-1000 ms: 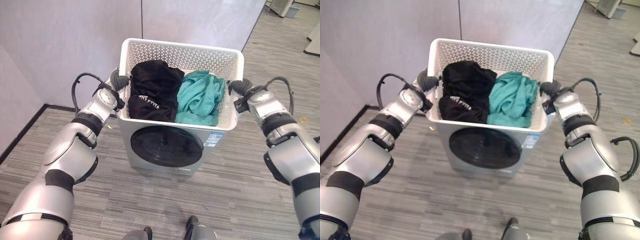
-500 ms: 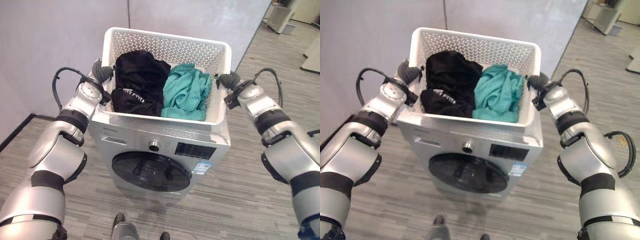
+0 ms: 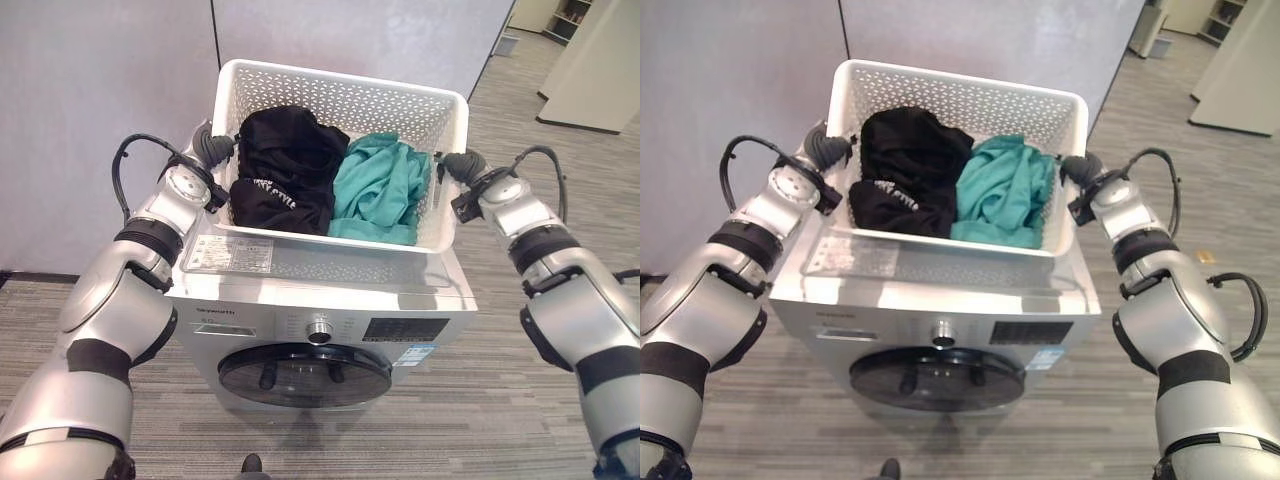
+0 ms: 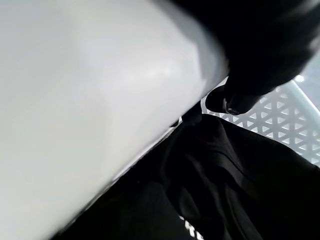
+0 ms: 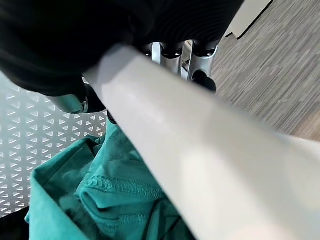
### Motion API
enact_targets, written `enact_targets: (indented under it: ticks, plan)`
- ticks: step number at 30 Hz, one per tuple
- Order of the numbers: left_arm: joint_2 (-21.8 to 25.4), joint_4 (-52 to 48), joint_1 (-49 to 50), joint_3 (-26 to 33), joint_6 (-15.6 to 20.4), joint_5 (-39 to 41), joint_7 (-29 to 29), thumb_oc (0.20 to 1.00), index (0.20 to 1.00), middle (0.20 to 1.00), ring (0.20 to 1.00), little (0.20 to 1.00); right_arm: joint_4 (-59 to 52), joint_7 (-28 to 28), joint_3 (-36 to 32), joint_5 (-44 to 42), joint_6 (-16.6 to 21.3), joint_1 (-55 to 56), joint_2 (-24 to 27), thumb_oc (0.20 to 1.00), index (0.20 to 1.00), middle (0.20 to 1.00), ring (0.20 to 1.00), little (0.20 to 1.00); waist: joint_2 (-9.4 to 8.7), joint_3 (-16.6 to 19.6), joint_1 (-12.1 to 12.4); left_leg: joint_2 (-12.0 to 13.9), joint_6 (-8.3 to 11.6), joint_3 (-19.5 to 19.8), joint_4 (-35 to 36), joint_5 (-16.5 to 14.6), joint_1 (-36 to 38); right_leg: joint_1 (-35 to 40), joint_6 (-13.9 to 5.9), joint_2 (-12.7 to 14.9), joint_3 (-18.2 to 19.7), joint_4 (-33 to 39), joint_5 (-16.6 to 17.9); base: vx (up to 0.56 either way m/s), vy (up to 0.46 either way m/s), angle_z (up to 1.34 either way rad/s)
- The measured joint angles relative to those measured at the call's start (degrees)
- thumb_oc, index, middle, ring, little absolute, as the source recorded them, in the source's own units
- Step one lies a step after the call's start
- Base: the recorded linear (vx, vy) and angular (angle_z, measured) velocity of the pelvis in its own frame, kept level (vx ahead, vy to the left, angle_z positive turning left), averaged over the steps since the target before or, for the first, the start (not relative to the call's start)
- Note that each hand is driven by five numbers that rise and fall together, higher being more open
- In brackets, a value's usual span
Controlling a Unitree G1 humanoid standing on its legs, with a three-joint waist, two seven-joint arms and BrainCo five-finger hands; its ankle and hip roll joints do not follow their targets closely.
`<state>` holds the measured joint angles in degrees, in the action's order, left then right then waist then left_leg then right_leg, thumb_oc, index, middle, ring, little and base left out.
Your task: Grab the laundry basket,head to the washer,open it,put in the laundry and shut it.
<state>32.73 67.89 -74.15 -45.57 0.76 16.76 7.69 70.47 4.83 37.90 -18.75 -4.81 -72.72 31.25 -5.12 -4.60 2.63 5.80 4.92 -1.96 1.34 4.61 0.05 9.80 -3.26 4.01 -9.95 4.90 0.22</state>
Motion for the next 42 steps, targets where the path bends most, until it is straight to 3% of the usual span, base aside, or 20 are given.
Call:
enact_targets:
  ticks: [1, 2, 3, 4, 5, 14, 25, 30, 34, 36, 37, 38, 39, 40, 42]
  plan:
    - [-0.3, 0.9, 0.0, -0.7, -0.1, 0.0, 0.0, 0.200, 0.200, 0.200, 0.200, 0.200, 0.8, 0.3, 0.0, 0.6, -0.1, -0.1, -0.5, 0.200, 0.200, 0.200, 0.200, 0.200, 0.11, 0.6, 0.0, 0.0, 0.00, 0.0, 0.1, 0.0, 0.0, 0.0, -0.02, 0.0, 0.0, 0.0, -0.1, 0.00, 0.000, 0.00]
    - [-1.2, 2.9, 0.0, -1.7, -0.1, -1.2, -0.2, 0.332, 0.332, 0.332, 0.332, 0.332, 2.6, 1.2, 0.1, 1.6, -0.2, -0.3, -1.3, 0.357, 0.357, 0.357, 0.357, 0.357, 0.44, 1.7, 0.0, 0.0, 0.00, -0.1, 0.5, 0.0, 0.1, 0.0, -0.23, 0.0, 0.0, 0.0, -0.4, 0.00, 0.000, 0.00]
    - [-1.5, 3.2, 0.0, -1.8, -0.4, -1.6, -0.3, 0.868, 0.868, 0.868, 0.868, 0.868, 2.9, 1.7, 0.3, 1.7, -0.4, -0.4, -1.3, 0.592, 0.592, 0.592, 0.592, 0.592, 0.60, 2.0, 0.1, 0.0, 0.04, -0.1, 0.7, 0.0, 0.3, 0.0, -0.25, 0.0, 0.0, 0.0, -0.4, 0.00, 0.000, 0.00]
    - [-1.6, 3.2, 0.0, -2.0, -0.7, -2.0, -0.8, 1.000, 1.000, 1.000, 1.000, 1.000, 3.4, 2.0, 0.9, 2.0, -0.5, -0.4, -1.3, 0.796, 0.796, 0.796, 0.796, 0.796, 0.74, 2.2, 0.1, 0.0, 0.03, -0.1, 0.9, 0.1, 0.3, 0.0, -0.31, 0.0, 0.0, 0.0, -0.5, 0.00, 0.000, 0.00]
    - [-2.3, 4.1, -0.1, -2.1, -1.1, -2.3, -1.5, 1.000, 1.000, 1.000, 1.000, 1.000, 5.1, 2.9, 3.1, 4.6, -0.7, -1.2, -1.4, 1.000, 1.000, 1.000, 1.000, 1.000, 0.94, 2.7, 0.3, 0.0, 0.01, 0.0, 1.0, 0.1, 0.3, 0.0, -0.32, 0.0, -0.1, 0.0, -0.5, 0.00, 0.000, 0.00]
    - [-2.1, 7.2, -0.1, -2.9, -3.4, -4.4, -2.5, 1.000, 1.000, 1.000, 1.000, 1.000, 11.1, 5.7, 5.0, 9.0, -5.2, -0.6, -0.9, 1.000, 1.000, 1.000, 1.000, 1.000, 0.86, 3.6, 0.4, 0.0, -0.08, 0.1, 1.4, 0.2, -0.2, -0.6, -0.39, 0.1, -0.3, 0.0, -0.7, 0.00, 0.000, 0.00]
    - [-2.0, 7.4, -0.1, -2.4, -3.9, -4.3, -3.7, 1.000, 1.000, 1.000, 1.000, 1.000, 11.3, 5.1, 3.7, 8.2, -5.0, 0.0, 1.9, 1.000, 1.000, 1.000, 1.000, 1.000, 1.35, 3.4, 0.0, -0.1, -0.17, 0.4, 3.0, 1.0, 0.2, -0.7, -0.37, 0.1, -1.3, 0.0, -0.7, 0.00, 0.000, 0.02]
    - [-0.5, 6.8, -0.1, 0.6, -3.4, -3.1, -3.3, 1.000, 1.000, 1.000, 1.000, 1.000, 10.8, 3.5, 1.2, 4.2, -4.9, 0.0, 5.8, 1.000, 1.000, 1.000, 1.000, 1.000, 1.99, 3.1, 0.0, -0.2, -0.18, 1.0, 3.8, 1.6, 0.3, -0.8, -0.35, 0.0, -1.7, 0.0, -0.9, 0.01, 0.000, 0.05]
    - [4.0, 3.9, -0.1, 4.5, -2.3, 1.0, -1.4, 1.000, 1.000, 1.000, 1.000, 1.000, 8.7, 2.3, -0.7, 0.7, -4.7, 0.5, 10.7, 1.000, 1.000, 1.000, 1.000, 1.000, 2.19, 3.0, -0.1, -0.2, -0.15, 1.2, 3.9, 1.6, 0.2, -0.8, -0.33, 0.0, -1.7, 0.0, -0.9, 0.00, 0.000, 0.00]
    - [8.9, -1.9, 1.1, 7.9, -2.1, 3.3, 0.2, 1.000, 1.000, 1.000, 1.000, 1.000, 3.6, 0.9, -2.2, -1.1, -3.8, 2.3, 15.1, 1.000, 1.000, 1.000, 1.000, 1.000, 2.29, 2.9, -0.2, -0.2, -0.14, 1.2, 3.9, 1.6, 0.2, -0.8, -0.35, 0.0, -1.7, 0.0, -0.9, -0.02, -0.003, 0.00]
    - [13.1, -10.3, 4.5, 11.2, -1.6, 3.5, 0.9, 1.000, 1.000, 1.000, 1.000, 1.000, -3.1, 0.2, -4.4, -1.2, -2.9, 5.7, 18.2, 1.000, 1.000, 1.000, 1.000, 1.000, 2.29, 2.8, -0.4, -0.2, -0.14, 1.2, 3.9, 1.6, 0.0, -1.1, -0.37, 0.0, -1.7, 0.0, -1.0, 0.00, 0.000, 0.00]
    - [20.4, -29.6, 14.4, 20.1, -0.6, 3.4, 2.2, 1.000, 1.000, 1.000, 1.000, 1.000, -22.2, -0.7, -14.8, -0.7, -2.1, 17.7, 25.6, 1.000, 1.000, 1.000, 1.000, 1.000, 2.39, 2.0, -0.4, -0.3, -0.01, 1.2, 4.0, 1.7, -0.1, -1.3, -0.45, 0.0, -1.7, 0.0, -1.0, 0.05, -0.005, 0.01]
    - [24.1, -42.7, 25.6, 30.2, 1.1, 3.0, 3.1, 1.000, 1.000, 1.000, 1.000, 1.000, -36.2, -1.4, -27.5, -0.6, -0.6, 30.4, 28.8, 1.000, 1.000, 1.000, 1.000, 1.000, 2.62, 1.5, -0.4, -0.5, -0.08, 1.2, 4.0, 1.6, -0.1, -1.3, -0.53, 0.1, -1.7, 0.0, -1.1, 0.05, -0.002, 0.00]
    - [25.4, -51.5, 37.5, 40.2, 4.2, 2.3, 3.9, 1.000, 1.000, 1.000, 1.000, 1.000, -45.1, -2.3, -38.0, -0.3, 2.4, 42.4, 29.0, 1.000, 1.000, 1.000, 1.000, 1.000, 2.70, 1.4, -0.3, -0.7, -0.42, 1.1, 4.0, 1.2, 0.3, -0.8, -0.87, 0.4, -1.8, 0.0, -1.3, 0.06, -0.005, 0.00]
    - [24.3, -53.1, 52.1, 51.5, 4.0, 0.7, 5.6, 1.000, 1.000, 1.000, 1.000, 1.000, -47.2, -3.9, -48.0, 1.7, 2.2, 56.2, 26.9, 1.000, 1.000, 1.000, 1.000, 1.000, 2.92, 1.5, 0.3, -0.7, -0.28, 0.9, 4.0, -0.1, 1.8, 0.3, -1.39, 0.6, -1.7, 0.0, -2.1, 0.06, -0.005, -0.08]
